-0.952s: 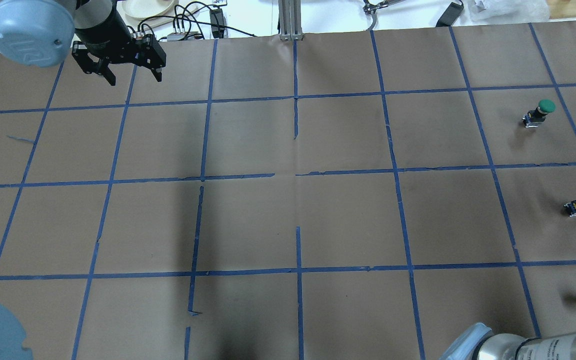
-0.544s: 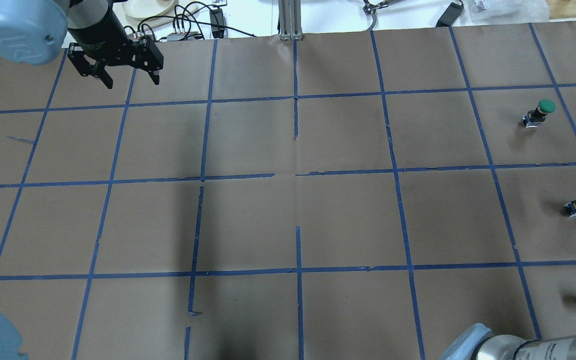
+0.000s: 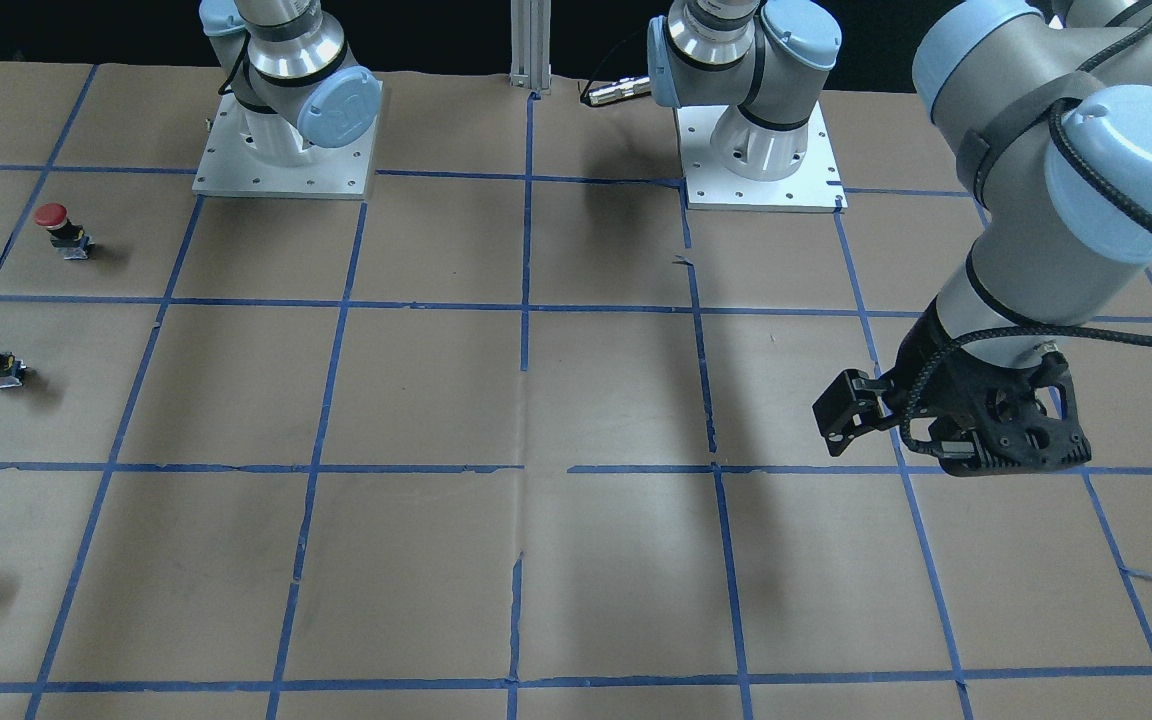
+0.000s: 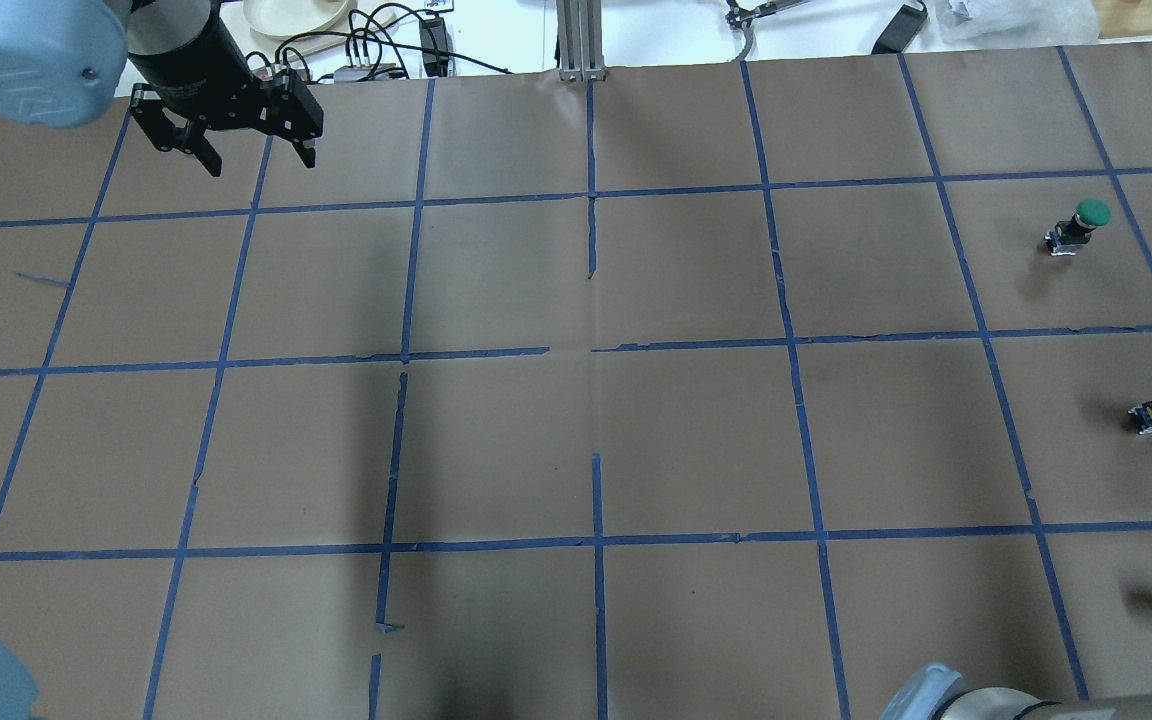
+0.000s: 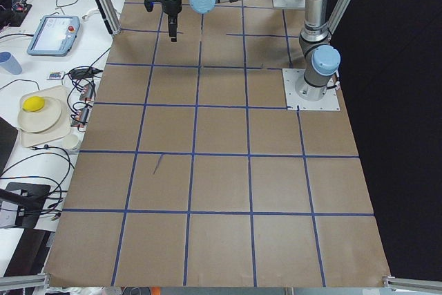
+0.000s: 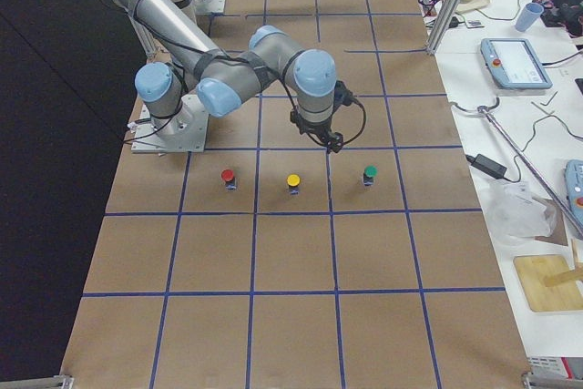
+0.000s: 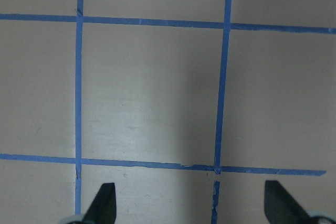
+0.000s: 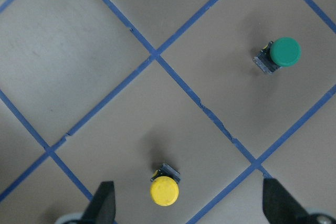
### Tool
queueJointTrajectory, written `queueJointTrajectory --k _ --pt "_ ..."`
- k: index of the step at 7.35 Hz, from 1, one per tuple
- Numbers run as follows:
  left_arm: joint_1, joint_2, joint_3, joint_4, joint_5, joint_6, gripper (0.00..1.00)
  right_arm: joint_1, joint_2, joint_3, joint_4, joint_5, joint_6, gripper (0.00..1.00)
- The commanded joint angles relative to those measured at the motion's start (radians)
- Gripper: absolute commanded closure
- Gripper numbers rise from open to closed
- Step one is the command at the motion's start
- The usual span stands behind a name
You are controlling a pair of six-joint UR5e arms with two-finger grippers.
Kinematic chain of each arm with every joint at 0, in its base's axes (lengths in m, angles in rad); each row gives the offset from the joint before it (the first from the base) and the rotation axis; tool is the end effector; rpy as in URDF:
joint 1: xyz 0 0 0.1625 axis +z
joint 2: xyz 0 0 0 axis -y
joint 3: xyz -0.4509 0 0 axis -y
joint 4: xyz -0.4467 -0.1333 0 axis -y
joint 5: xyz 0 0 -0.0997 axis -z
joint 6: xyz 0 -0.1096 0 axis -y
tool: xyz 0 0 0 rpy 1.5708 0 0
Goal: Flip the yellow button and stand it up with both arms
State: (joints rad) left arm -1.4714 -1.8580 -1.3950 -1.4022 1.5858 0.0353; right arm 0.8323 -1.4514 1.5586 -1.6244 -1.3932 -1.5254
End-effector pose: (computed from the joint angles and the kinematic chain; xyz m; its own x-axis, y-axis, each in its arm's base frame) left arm -0.0638 -0.6872 0.4416 -0.9977 -0.0650 -0.0170 -0.0639 0.9964 -0.0566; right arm -0.2854 -0.5403 0.4493 -0.7043 -0.7073 -0.0615 -0.6902 0.7024 -0.1738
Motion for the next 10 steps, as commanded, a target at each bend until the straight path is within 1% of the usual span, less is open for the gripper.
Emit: queueJointTrajectory --k 1,2,4,5,6,7,8,9,10 --pt "0.008 0.014 -0.001 -0.011 -0.016 0.001 0.0 0.194 -0.018 -0.118 0.1 -0.001 0.329 0.0" --pt "0.008 0.017 0.001 -0.011 -0.023 0.005 0.0 0.296 -0.03 -0.124 0.103 -0.012 0.532 0.0" --pt "0.005 0.023 0.008 -0.03 -0.023 0.003 0.0 0.465 -0.032 -0.129 0.101 -0.03 0.829 0.0" --pt "0.005 0.028 0.025 -0.073 -0.023 0.003 0.0 0.576 -0.03 -0.13 0.088 -0.065 1.058 0.0" --pt "0.005 0.031 0.033 -0.102 -0.021 0.003 0.0 0.669 -0.021 -0.127 0.086 -0.142 1.234 0.0" --pt "0.005 0.031 0.033 -0.107 -0.023 0.002 0.0 0.732 -0.009 -0.129 0.087 -0.17 1.463 0.0" --pt "0.005 0.034 0.033 -0.107 -0.024 0.0 0.0 0.779 0.0 -0.129 0.084 -0.17 1.592 0.0" --pt "-0.012 0.039 0.031 -0.115 -0.024 0.001 0.0 0.804 0.005 -0.129 0.084 -0.167 1.681 0.0" --pt "-0.007 0.049 0.033 -0.119 -0.026 0.005 0.0 0.804 0.005 -0.126 0.083 -0.153 1.688 0.0"
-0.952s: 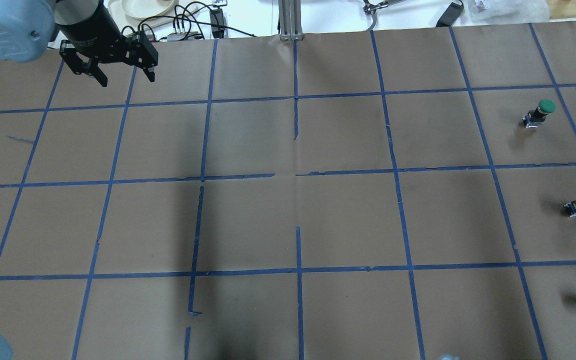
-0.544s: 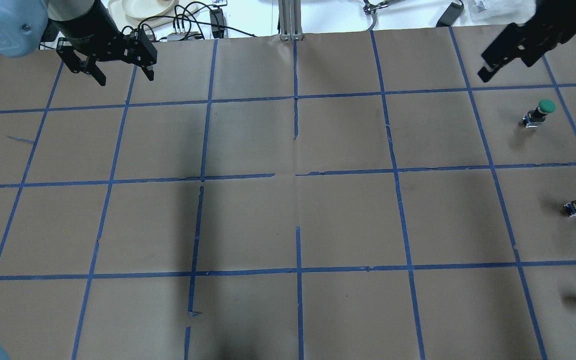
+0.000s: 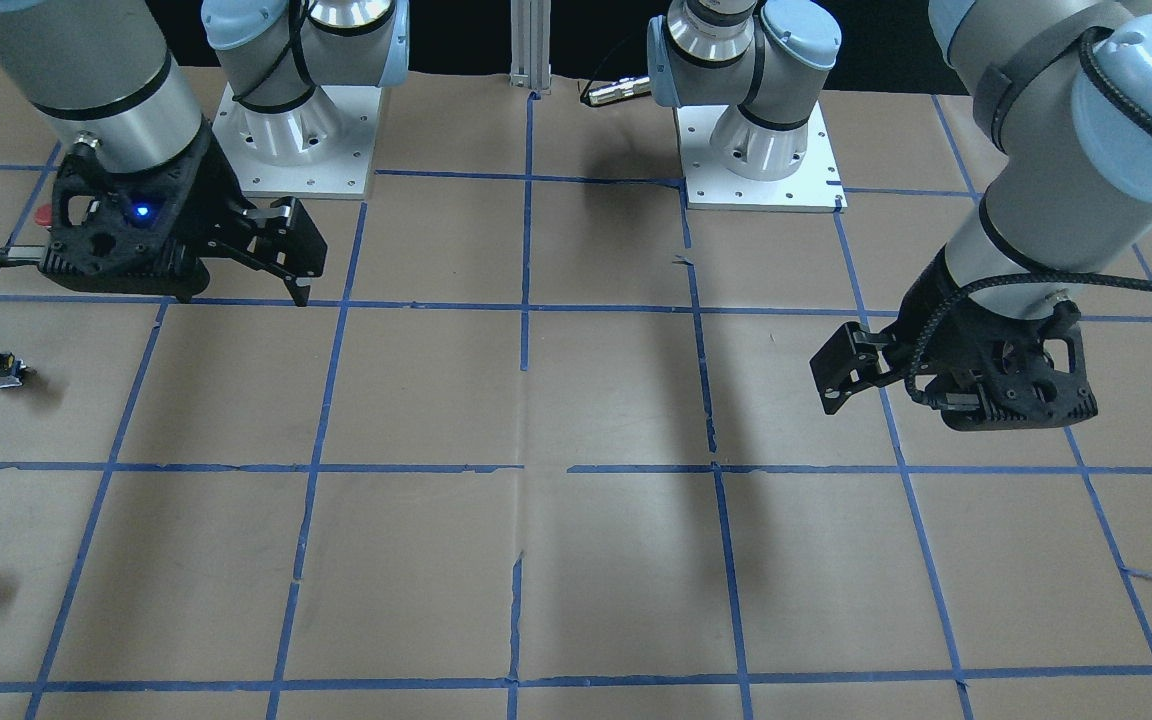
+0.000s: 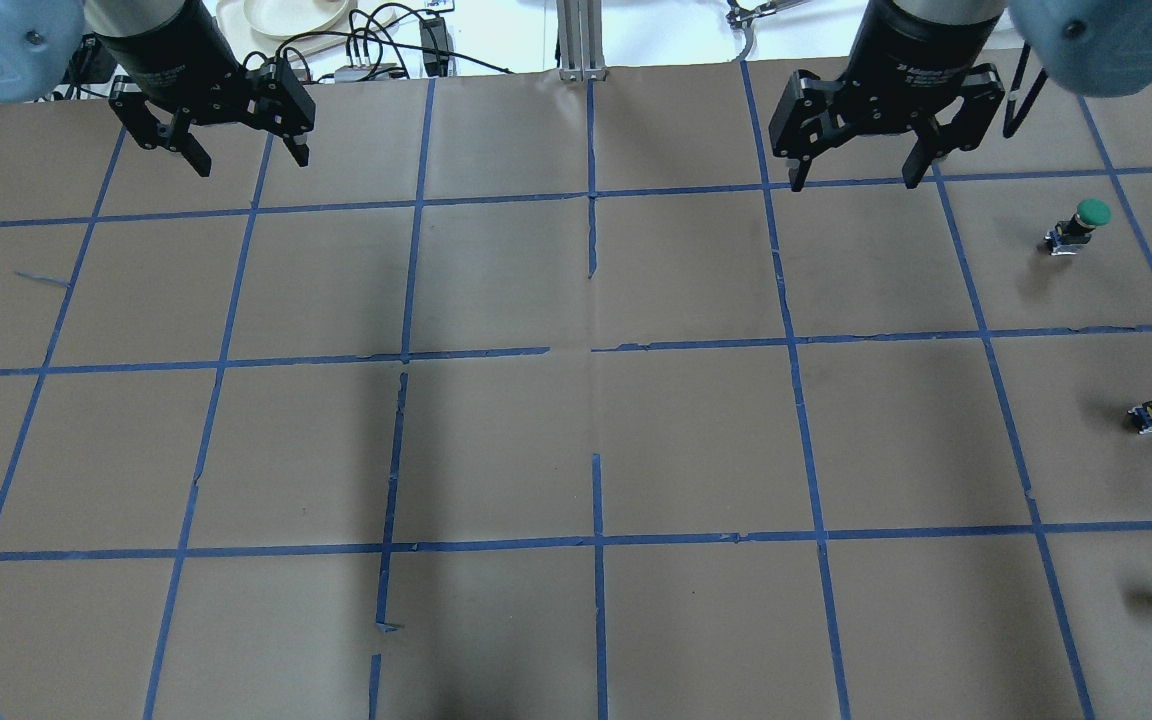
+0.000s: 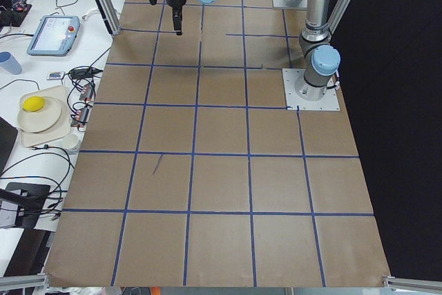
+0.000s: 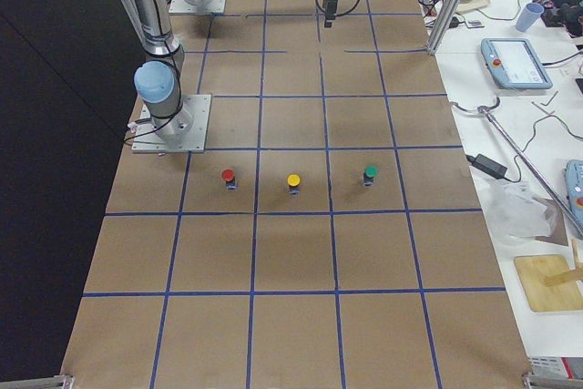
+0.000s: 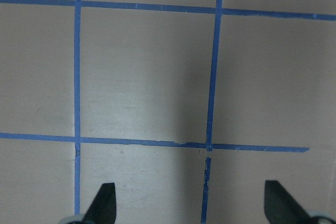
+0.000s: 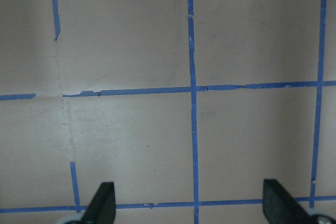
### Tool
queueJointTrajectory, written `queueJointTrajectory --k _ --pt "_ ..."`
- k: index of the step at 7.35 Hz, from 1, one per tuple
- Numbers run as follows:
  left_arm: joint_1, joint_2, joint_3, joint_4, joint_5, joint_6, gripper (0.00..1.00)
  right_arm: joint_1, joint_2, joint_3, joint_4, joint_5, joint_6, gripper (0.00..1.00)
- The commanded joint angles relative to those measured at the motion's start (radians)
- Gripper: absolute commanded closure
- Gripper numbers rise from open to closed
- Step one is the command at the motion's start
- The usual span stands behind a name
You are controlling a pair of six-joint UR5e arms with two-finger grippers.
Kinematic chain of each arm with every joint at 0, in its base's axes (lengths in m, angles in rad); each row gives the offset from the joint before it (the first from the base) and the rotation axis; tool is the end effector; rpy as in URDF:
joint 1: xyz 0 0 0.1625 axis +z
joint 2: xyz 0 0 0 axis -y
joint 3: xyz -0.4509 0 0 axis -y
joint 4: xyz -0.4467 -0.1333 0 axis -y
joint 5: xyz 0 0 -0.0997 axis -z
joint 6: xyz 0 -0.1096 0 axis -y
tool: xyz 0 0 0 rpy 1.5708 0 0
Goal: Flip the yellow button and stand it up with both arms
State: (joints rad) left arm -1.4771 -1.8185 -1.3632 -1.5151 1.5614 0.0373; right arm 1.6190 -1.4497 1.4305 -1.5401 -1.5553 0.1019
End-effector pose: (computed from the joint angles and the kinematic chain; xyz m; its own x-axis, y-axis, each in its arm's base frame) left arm -0.0722 -0.6680 0.4737 -0.9984 -0.0562 0.0088 -0.0564 0.9983 -0.0159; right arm 0.1637 -0.5923 0.5079 -0.9984 0.0538 -0.0142 0.0537 0.9985 0.0130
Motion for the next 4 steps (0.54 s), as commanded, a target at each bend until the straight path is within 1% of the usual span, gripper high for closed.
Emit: queueJointTrajectory --k 1,4 --pt "0.001 0.013 -0.001 -0.007 -0.001 0.003 0.0 0.018 0.006 -0.001 -0.002 0.014 0.059 0.0" --pt "-0.005 0.027 -0.01 -0.005 -0.003 0.003 0.0 0.018 0.008 -0.001 -0.008 0.012 0.051 0.0"
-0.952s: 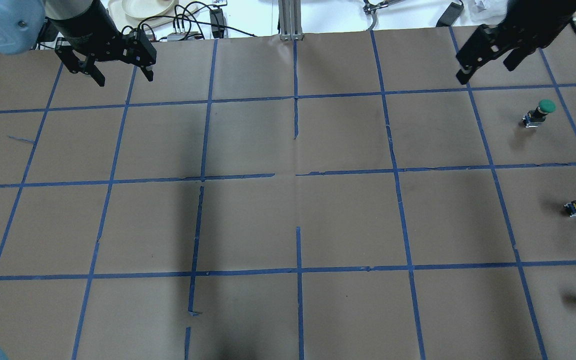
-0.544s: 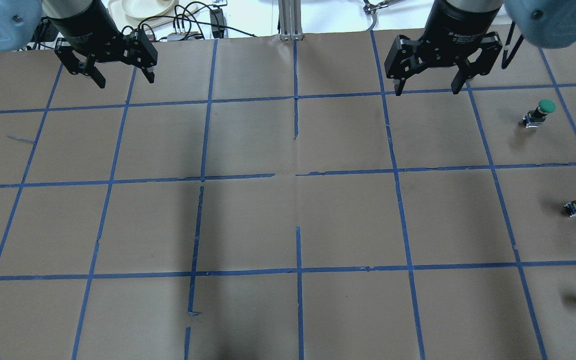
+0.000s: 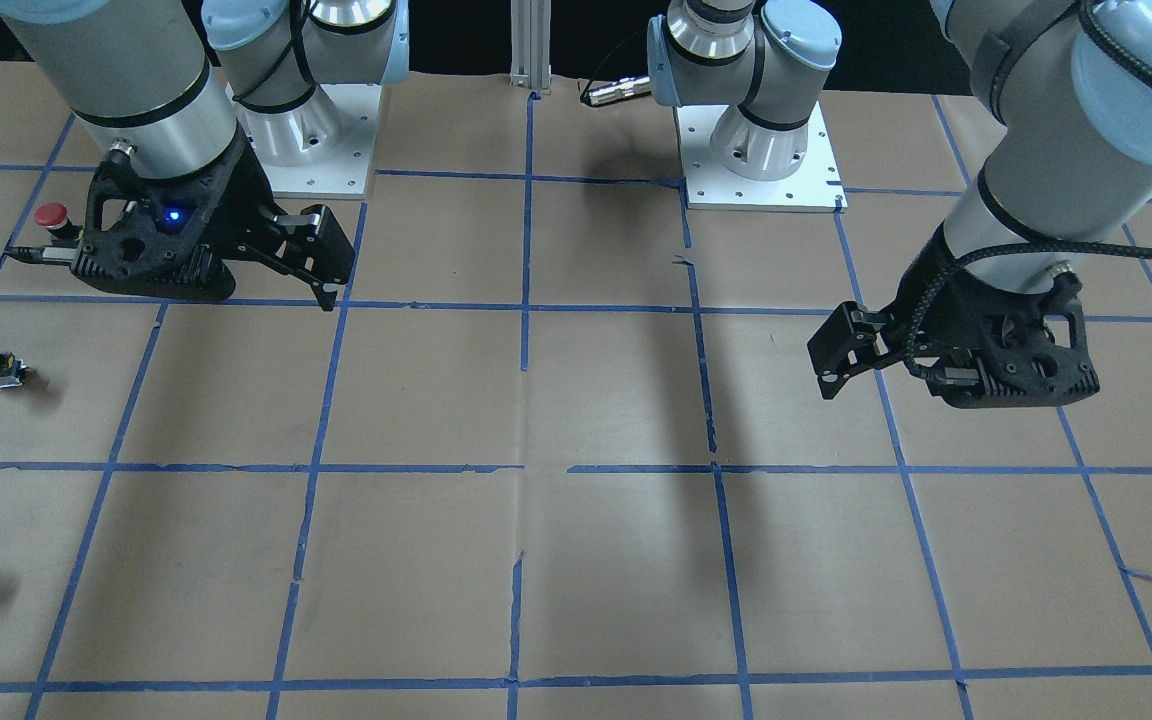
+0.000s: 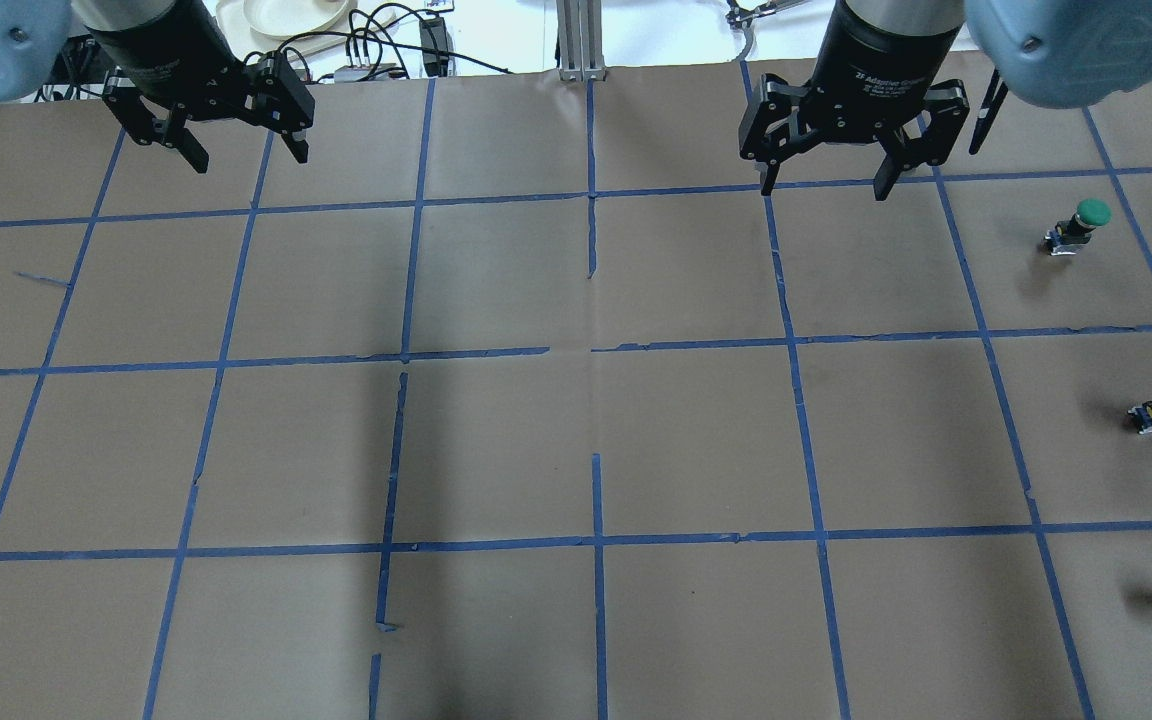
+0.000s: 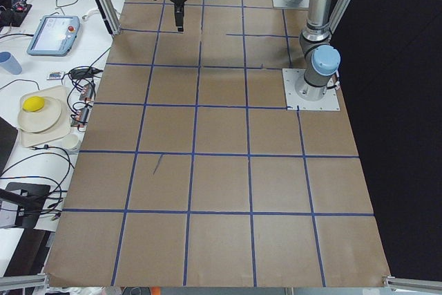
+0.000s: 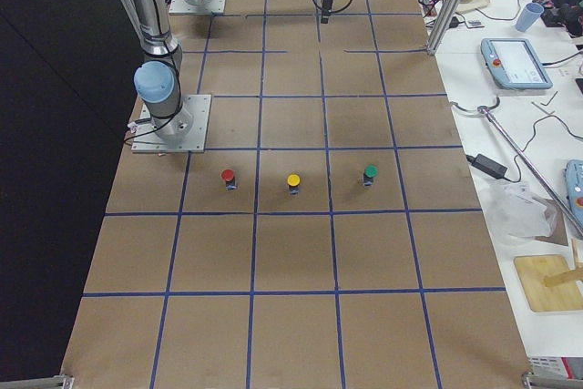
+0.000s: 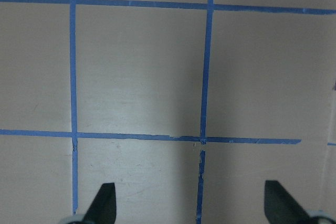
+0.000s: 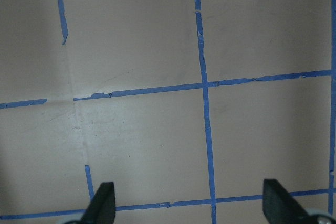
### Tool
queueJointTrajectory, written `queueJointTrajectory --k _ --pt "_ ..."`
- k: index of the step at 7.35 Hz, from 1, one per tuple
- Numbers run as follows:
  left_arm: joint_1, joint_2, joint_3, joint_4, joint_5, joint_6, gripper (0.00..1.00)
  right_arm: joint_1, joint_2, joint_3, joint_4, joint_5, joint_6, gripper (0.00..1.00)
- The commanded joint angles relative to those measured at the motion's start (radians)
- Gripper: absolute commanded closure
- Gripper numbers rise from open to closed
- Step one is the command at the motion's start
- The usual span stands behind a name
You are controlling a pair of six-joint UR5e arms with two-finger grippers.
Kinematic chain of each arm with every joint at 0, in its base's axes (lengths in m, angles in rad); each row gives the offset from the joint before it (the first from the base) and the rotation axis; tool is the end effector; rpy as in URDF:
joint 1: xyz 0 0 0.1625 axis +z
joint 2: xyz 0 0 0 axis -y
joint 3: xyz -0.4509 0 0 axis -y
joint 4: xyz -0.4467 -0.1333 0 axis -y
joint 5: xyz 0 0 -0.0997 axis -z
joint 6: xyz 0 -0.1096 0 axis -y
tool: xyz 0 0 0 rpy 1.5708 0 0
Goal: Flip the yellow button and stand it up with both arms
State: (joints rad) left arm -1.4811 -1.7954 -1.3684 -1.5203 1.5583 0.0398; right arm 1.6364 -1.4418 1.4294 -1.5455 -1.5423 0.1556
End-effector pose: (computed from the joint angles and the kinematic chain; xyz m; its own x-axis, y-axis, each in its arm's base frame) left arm -0.0759 -0.6592 0.4854 -0.9987 -0.0495 0.0114 -0.0498 0.9983 -0.0288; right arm 0.1757 -0.5927 0.5044 -0.9956 0.0903 -0.0261 0.0898 0.9958 0.0172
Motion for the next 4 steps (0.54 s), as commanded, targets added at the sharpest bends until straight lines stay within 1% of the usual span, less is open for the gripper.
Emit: queueJointTrajectory --k 1,4 --pt "-0.001 0.005 0.006 -0.001 0.0 -0.001 0.0 0.0 0.0 0.002 -0.004 0.001 -0.001 0.0" --pt "-0.001 0.008 0.005 0.0 -0.003 0.0 0.0 0.0 0.003 0.008 -0.004 -0.004 -0.004 0.0"
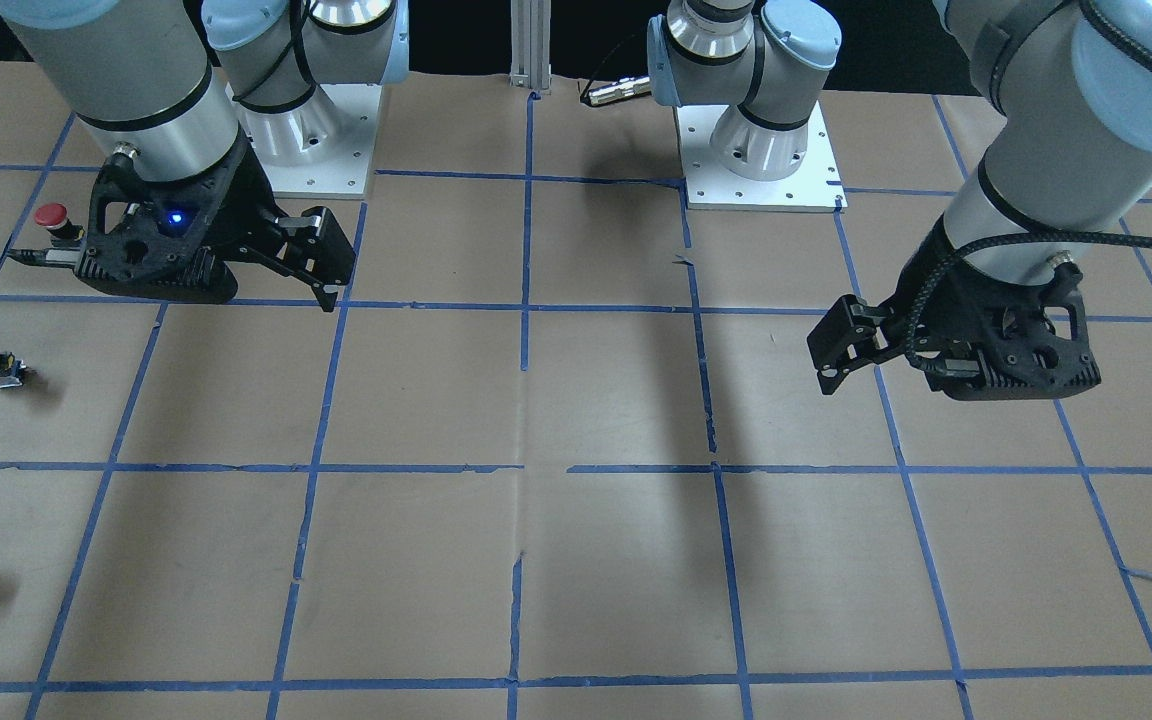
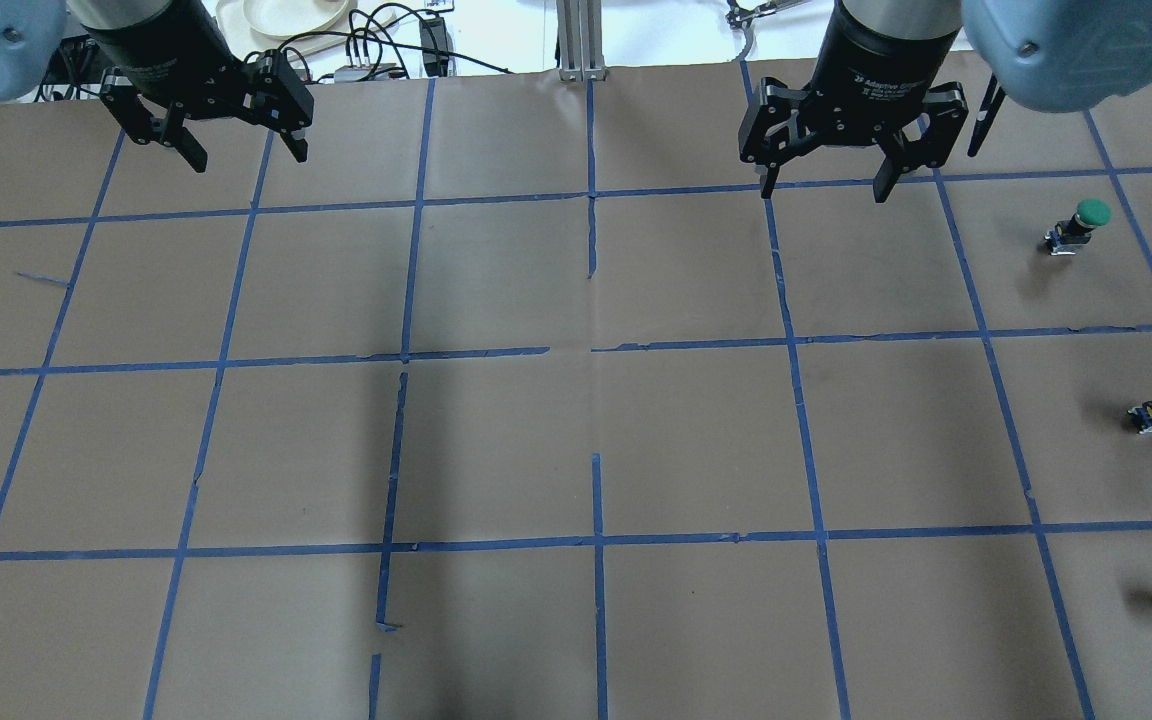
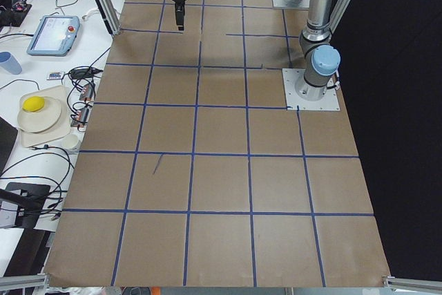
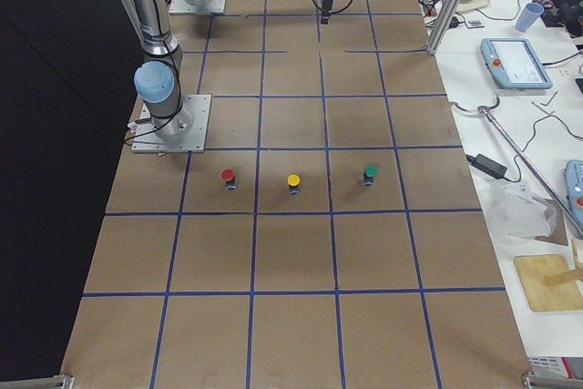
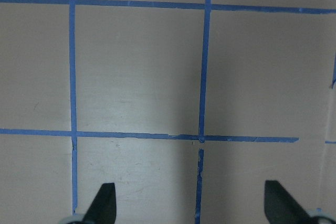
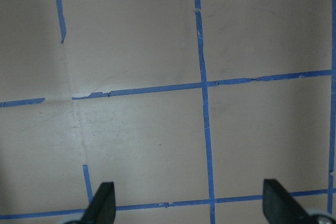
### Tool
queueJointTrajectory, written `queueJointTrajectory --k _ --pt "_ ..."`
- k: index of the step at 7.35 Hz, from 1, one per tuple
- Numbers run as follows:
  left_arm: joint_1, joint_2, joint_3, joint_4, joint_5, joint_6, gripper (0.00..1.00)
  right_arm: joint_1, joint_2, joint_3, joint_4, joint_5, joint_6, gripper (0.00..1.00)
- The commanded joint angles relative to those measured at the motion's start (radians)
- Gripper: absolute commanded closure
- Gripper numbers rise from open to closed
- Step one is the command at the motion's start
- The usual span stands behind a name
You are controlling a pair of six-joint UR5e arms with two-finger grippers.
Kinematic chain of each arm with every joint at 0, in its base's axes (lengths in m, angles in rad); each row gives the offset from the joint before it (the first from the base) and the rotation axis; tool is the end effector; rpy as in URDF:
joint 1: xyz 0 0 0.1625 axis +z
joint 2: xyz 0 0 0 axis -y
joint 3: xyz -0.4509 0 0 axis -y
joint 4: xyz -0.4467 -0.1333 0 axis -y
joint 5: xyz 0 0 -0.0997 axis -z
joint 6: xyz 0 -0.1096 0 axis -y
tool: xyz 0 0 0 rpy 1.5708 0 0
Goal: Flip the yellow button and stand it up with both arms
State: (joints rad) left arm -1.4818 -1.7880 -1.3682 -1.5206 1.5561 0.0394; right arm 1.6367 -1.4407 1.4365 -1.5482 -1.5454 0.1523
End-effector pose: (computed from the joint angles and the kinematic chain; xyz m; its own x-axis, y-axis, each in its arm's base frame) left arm -0.0768 -0.6568 0.4903 -0.9987 -0.0491 0.0133 -0.0495 0.9981 -0.0361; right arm 0.1755 -0.5926 0.5001 -0.9960 0.0867 -0.0223 0.0863 0.9960 0.0220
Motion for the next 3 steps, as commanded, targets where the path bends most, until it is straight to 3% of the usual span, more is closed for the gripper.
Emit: queueJointTrajectory --k 1,3 --pt "0.003 0.001 0.003 0.0 -0.001 0.0 0.0 0.0 0.003 -0.002 -0.001 0.001 0.0 0.0" --pt "0.003 0.001 0.003 0.0 -0.001 0.0 0.0 -0.005 0.003 -0.002 -0.001 0.001 -0.002 0.0"
